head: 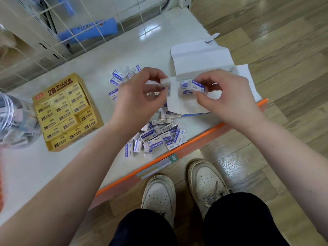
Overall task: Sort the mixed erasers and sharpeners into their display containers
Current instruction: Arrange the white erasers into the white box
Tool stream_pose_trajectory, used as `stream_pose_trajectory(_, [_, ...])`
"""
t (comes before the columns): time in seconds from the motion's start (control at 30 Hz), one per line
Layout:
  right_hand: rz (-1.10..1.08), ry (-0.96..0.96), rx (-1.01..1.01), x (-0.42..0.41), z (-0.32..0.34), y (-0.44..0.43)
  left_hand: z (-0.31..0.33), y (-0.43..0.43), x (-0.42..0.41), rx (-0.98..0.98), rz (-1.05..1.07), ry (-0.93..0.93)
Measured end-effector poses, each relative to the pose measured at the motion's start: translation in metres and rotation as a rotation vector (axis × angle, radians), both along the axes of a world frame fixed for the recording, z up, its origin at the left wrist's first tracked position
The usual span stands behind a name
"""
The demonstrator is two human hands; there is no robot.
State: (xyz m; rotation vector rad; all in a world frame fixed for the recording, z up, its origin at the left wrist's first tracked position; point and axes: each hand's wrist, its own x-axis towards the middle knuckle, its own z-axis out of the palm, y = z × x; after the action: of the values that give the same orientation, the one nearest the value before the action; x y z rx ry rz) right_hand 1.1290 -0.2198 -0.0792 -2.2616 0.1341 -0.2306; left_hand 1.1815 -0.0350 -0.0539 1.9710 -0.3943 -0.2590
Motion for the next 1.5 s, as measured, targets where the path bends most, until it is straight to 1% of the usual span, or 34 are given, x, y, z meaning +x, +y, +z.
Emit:
stream_pose_trajectory(0.1, [-0.039,-0.026,-0.104,-0.002,-0.004,-0.014,-0.003,-0.014,0.000,0.043,-0.066,-0.034])
stream_pose_trajectory(0.2, [-0.134,-0.050,-0.140,-0.003,-0.004,-0.024,-0.004,-0.031,0.004,0.141,-0.171,-0.146])
stream_pose_trajectory(0.27, [-0.196,-0.059,-0.141,-0.004,-0.004,-0.029,-0.007,-0.046,0.008,0.288,-0.290,-0.271])
stream_pose_trajectory(0.33, [-0.226,-0.073,-0.146,-0.005,-0.005,-0.032,-0.014,-0.061,0.012,0.469,-0.398,-0.347])
stream_pose_trajectory(0.43, [-0.237,-0.063,-0.137,-0.008,-0.009,-0.034,-0.027,-0.074,0.015,0.631,-0.484,-0.358])
stream_pose_trajectory(0.57, [-0.242,-0.063,-0.127,-0.008,-0.012,-0.036,-0.034,-0.075,0.013,0.691,-0.508,-0.341])
stream_pose_trajectory(0.73, [-0.225,-0.073,-0.104,-0.010,-0.011,-0.037,-0.031,-0.073,0.016,0.690,-0.550,-0.297])
stream_pose_trajectory(0.8, [-0.209,-0.070,-0.106,-0.011,-0.013,-0.038,-0.030,-0.072,0.014,0.662,-0.533,-0.285])
stream_pose_trajectory(0.87, [-0.185,-0.072,-0.116,-0.010,-0.016,-0.040,-0.028,-0.070,0.010,0.546,-0.436,-0.228])
stream_pose_trajectory(0.97, [-0.128,-0.068,-0.151,-0.011,-0.017,-0.041,-0.019,-0.068,0.006,0.276,-0.202,-0.024])
stream_pose_trajectory(1.07, [-0.005,-0.039,-0.142,-0.011,-0.015,-0.038,-0.014,-0.066,0.006,0.191,-0.168,0.132])
stream_pose_trajectory(1.13, [0.048,-0.042,-0.116,-0.011,-0.013,-0.034,-0.011,-0.064,0.004,0.135,-0.154,0.201])
stream_pose_trajectory(1.2, [0.024,-0.027,-0.035,-0.011,-0.009,-0.030,-0.011,-0.062,0.004,0.107,-0.120,0.236])
stream_pose_trajectory(1.33, [-0.077,0.081,0.181,-0.009,-0.004,-0.028,-0.012,-0.056,0.007,0.046,-0.053,0.302])
stream_pose_trajectory(1.4, [-0.088,0.101,0.271,-0.008,-0.002,-0.027,-0.011,-0.057,0.007,0.040,-0.065,0.318])
stream_pose_trajectory(1.5, [-0.098,0.067,0.381,-0.006,0.003,-0.023,-0.010,-0.059,0.002,0.061,-0.113,0.303])
